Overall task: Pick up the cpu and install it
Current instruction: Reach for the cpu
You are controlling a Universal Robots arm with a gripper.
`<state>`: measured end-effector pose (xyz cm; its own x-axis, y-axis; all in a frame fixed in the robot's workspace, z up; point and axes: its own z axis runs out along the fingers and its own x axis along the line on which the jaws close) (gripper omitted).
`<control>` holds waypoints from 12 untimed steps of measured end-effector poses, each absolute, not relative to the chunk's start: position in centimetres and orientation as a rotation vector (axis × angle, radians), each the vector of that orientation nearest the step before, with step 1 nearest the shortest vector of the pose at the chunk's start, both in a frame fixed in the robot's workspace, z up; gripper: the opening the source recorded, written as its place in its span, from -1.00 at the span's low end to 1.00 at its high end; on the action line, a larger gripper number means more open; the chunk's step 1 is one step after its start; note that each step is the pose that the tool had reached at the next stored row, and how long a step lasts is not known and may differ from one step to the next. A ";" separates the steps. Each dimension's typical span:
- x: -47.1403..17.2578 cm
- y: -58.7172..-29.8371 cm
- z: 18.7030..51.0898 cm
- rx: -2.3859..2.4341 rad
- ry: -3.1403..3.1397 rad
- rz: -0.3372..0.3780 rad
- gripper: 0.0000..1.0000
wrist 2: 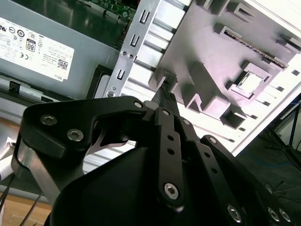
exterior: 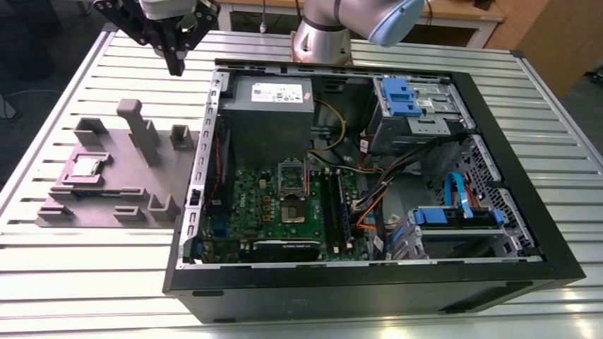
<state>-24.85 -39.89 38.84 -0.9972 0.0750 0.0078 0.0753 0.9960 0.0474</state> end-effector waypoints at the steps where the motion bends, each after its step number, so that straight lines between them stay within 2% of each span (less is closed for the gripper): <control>1: -25.0 -39.9 38.8 -0.118 -3.132 -0.075 -0.80; 12: -26.0 -39.9 38.8 -0.114 -3.133 -0.075 -0.80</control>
